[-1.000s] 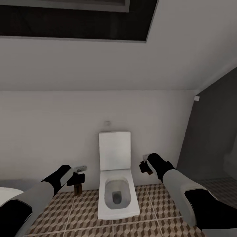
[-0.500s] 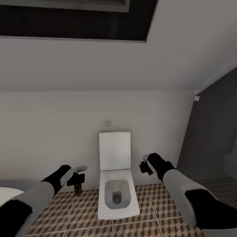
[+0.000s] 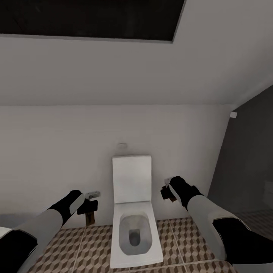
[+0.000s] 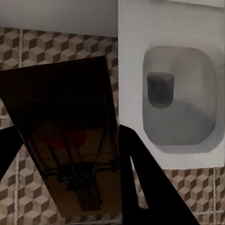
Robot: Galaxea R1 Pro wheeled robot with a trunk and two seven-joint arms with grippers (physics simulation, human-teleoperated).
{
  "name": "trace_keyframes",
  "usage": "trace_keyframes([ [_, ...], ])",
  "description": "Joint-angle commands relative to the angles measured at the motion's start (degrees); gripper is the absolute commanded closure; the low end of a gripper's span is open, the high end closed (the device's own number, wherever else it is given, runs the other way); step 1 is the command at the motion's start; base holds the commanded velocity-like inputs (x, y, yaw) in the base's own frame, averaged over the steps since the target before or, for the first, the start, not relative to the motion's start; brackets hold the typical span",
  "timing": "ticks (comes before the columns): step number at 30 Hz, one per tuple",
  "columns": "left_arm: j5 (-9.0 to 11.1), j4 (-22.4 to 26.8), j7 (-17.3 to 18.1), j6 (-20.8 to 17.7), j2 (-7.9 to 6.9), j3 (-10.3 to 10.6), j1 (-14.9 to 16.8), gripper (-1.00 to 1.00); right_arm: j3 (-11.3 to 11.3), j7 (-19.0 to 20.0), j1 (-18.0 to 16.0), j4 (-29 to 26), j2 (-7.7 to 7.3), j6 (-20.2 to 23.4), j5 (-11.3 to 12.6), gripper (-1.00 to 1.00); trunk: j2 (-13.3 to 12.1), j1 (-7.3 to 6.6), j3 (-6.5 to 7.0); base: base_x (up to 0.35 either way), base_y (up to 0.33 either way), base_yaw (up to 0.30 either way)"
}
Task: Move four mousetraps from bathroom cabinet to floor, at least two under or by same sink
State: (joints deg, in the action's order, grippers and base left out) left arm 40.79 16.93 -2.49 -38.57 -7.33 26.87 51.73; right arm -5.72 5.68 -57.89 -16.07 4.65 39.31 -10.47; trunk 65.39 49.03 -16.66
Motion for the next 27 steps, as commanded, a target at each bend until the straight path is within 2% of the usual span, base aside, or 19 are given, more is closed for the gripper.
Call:
trace_keyframes([
  [1, 0.3, 0.1, -0.1, -0.2, -0.05, 0.4, 0.0, 1.0, -0.3, 0.5, 0.0, -0.1, -0.04, 0.3, -0.5, 1.0, 0.0, 0.04, -0.08, 0.314, 0.0, 0.0],
  [9, 0.3, 0.2, -0.2, 0.0, -0.05, 0.4, 0.0, 1.0, -0.2, 0.3, 0.0, 1.0, -0.41, 0.0, -0.1, 1.0, 0.0, 0.04, -0.08, 0.096, 0.0, 0.0],
  [12, 0.3, 0.2, -0.2, 0.0, 0.12, 0.4, 0.0, 1.0, -0.2, 0.2, 0.0, 1.9, -2.06, -0.5, -0.1, 1.0, 0.0, 0.04, -0.08, 0.006, 0.0, 0.0],
  [14, 0.3, 0.2, -0.2, 0.0, 0.22, 0.4, 0.0, 1.0, -0.2, 0.2, 0.0, 2.1, -2.41, -0.6, 0.0, 1.0, 0.0, 0.04, -0.08, 0.002, 0.0, 0.0],
  [21, 0.3, -0.2, -0.2, 0.0, 0.7, 0.4, 0.0, 1.0, -0.2, 0.4, 0.0, 2.5, -2.37, -0.6, 0.1, 1.0, 0.0, 0.04, -0.08, 0.0, 0.0, 0.005],
  [27, 0.2, -1.1, -0.1, 0.1, 1.03, 0.4, 0.0, 1.0, -0.1, 0.4, 0.0, 2.7, -3.0, -0.6, 0.0, 1.0, 0.0, 0.04, -0.08, 0.0, 0.0, 0.211],
])
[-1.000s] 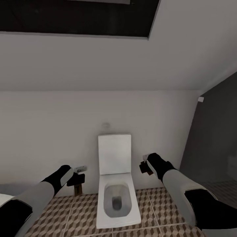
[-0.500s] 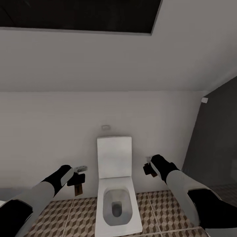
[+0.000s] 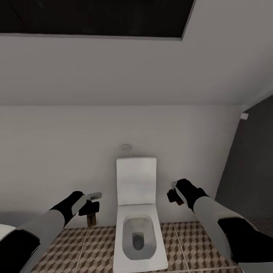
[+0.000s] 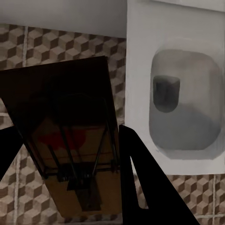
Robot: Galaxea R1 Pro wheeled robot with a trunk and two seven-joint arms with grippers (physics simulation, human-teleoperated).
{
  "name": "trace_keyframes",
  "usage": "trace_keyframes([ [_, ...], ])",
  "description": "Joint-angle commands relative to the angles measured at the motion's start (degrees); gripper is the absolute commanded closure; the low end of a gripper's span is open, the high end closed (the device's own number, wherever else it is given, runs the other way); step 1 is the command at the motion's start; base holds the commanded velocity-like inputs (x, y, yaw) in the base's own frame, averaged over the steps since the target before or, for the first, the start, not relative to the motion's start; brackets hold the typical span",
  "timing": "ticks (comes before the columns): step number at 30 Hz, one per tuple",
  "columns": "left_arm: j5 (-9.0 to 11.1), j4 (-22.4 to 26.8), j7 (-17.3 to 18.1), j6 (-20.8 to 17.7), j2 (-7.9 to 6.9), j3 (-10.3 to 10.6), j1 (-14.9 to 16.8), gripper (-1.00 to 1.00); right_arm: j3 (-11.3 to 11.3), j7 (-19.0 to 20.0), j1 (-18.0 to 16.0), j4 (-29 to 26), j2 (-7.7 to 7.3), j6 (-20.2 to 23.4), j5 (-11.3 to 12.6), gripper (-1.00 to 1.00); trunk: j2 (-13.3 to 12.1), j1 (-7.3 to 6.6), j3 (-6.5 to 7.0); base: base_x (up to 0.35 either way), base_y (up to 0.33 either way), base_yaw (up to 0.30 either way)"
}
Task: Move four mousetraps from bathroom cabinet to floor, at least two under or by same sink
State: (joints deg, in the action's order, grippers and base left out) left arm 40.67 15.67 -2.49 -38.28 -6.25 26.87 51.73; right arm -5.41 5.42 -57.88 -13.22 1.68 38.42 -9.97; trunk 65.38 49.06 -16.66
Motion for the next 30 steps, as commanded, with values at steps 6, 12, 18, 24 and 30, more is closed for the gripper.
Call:
trace_keyframes([
  [6, 0.4, -0.3, -0.1, 1.0, 0.92, 0.4, 0.0, 1.0, -0.3, 0.5, 0.0, 0.3, -0.72, 0.3, -0.4, 1.0, 0.1, 0.0, -0.08, 0.0, 0.0, 0.065],
  [12, 0.4, -0.8, -0.1, 1.8, 1.19, 0.4, 0.0, 1.0, -0.4, 0.5, 0.0, 0.3, -0.82, 0.3, -0.4, 1.0, 0.1, 0.0, -0.08, 0.0, -0.093, 0.003],
  [18, 0.3, -0.9, -0.1, 1.8, 1.72, 0.4, 0.0, 1.0, -0.4, 0.5, 0.0, 0.9, -0.8, 0.3, -0.4, 1.0, 0.1, 0.0, -0.08, 0.0, -0.232, 0.0],
  [24, 0.2, -1.9, -0.1, 1.8, 1.77, 0.4, 0.0, 1.0, -0.4, 0.5, 0.0, 1.1, -0.88, 0.4, -0.4, 1.0, 0.1, 0.0, -0.08, 0.0, -0.03, 0.053],
  [30, 0.2, -2.1, -0.3, 1.8, 2.09, 0.4, 0.0, 1.0, -0.3, 0.6, 0.0, 1.1, -0.97, 0.4, -0.4, 1.0, 0.1, 0.0, -0.08, 0.0, 0.0, 0.004],
])
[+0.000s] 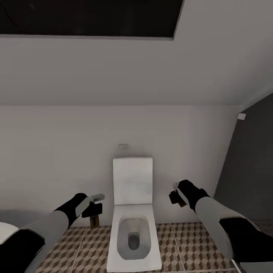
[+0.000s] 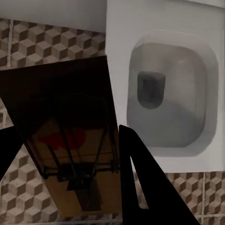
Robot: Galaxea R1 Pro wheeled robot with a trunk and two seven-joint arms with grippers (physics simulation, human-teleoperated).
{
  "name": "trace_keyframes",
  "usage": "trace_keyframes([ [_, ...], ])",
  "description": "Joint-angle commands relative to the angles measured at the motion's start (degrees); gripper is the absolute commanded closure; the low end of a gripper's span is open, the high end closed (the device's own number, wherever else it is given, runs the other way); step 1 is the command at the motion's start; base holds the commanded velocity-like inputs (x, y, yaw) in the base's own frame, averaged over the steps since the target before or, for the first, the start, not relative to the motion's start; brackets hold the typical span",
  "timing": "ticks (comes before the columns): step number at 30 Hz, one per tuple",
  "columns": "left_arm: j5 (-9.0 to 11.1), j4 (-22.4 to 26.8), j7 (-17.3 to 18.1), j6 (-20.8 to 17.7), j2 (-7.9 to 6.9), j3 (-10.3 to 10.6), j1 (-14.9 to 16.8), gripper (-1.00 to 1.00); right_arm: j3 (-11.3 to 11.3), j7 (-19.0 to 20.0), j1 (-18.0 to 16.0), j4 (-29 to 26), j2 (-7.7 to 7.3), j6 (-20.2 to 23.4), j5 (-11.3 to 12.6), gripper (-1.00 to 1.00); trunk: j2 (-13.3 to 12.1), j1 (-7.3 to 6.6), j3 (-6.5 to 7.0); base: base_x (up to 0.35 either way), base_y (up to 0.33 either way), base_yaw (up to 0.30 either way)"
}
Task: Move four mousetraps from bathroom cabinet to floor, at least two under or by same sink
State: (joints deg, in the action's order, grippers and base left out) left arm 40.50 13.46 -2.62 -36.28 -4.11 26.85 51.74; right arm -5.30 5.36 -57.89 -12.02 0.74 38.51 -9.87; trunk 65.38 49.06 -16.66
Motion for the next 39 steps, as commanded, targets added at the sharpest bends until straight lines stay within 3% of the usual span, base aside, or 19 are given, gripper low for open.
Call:
trace_keyframes([
  [1, 0.4, 0.1, -0.2, -0.3, 0.11, 0.4, 0.0, 1.0, -0.4, 0.7, 0.0, -0.1, -0.01, 0.3, -0.5, 1.0, 0.0, 0.0, -0.08, 0.0, 0.0, 0.0],
  [6, 0.8, 0.3, -0.1, -0.3, 0.54, 0.4, 0.0, 1.0, -0.4, 0.7, 0.0, -0.1, 0.04, 0.3, -0.5, 1.0, 0.0, 0.0, -0.08, 0.0, 0.0, 0.0],
  [15, 0.6, 0.1, -0.2, -0.5, 1.74, 0.4, 0.0, 1.0, -0.5, 0.7, 0.0, -0.1, 0.07, 0.3, -0.5, 1.0, 3.7, 1.98, -1.69, 0.0, 0.0, 0.0],
  [39, 1.1, 0.0, 0.0, -0.7, 1.8, 0.3, 0.0, 1.0, -0.5, 0.7, 0.0, -0.1, 0.05, 0.5, -0.6, 1.0, 13.3, 7.25, -6.0, 0.0, 0.0, 0.0],
])
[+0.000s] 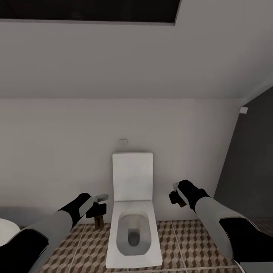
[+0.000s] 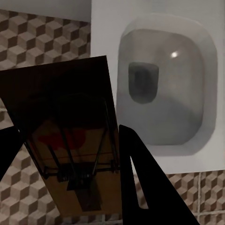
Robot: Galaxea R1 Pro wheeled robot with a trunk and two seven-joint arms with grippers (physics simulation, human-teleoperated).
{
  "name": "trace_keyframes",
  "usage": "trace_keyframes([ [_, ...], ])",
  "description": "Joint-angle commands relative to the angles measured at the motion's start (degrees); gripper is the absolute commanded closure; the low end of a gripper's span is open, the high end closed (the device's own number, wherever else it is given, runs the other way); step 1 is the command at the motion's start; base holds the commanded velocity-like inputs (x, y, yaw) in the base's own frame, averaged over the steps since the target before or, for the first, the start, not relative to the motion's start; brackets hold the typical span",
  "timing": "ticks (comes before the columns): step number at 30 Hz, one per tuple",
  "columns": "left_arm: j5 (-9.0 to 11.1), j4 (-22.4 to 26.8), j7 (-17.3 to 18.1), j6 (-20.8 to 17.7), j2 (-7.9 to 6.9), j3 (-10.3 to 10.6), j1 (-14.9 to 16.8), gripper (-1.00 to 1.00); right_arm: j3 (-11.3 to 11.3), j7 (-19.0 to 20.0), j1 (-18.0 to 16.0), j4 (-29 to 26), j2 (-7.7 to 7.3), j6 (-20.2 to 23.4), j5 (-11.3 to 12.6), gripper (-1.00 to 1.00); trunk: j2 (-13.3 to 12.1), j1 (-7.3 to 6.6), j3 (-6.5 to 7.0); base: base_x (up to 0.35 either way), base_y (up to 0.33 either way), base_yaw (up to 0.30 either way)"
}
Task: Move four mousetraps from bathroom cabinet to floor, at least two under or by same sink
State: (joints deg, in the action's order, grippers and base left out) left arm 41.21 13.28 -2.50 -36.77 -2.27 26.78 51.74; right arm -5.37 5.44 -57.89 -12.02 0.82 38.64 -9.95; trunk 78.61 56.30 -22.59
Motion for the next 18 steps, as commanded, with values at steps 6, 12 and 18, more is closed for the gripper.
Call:
trace_keyframes([
  [6, -0.2, 0.2, 0.0, -0.4, -0.15, 0.4, 0.0, 1.0, -0.4, 0.5, 0.0, -0.1, -0.03, 0.1, -0.5, 1.0, 2.5, 1.32, -1.15, 0.0, 0.0, 0.0],
  [12, -0.6, 0.3, -0.1, -0.6, -0.24, 0.6, 0.0, 1.0, -0.4, 0.4, 0.0, 0.1, 0.1, 0.0, -0.4, 1.0, 4.9, 2.64, -2.23, 0.0, 0.0, 0.0],
  [18, -1.3, -0.2, -0.6, -0.7, -0.54, 0.7, 0.0, 1.0, -0.4, 0.3, 0.0, 5.3, 0.5, -3.0, -0.3, 1.0, 7.3, 3.96, -3.3, 0.0, 0.0, 0.0],
])
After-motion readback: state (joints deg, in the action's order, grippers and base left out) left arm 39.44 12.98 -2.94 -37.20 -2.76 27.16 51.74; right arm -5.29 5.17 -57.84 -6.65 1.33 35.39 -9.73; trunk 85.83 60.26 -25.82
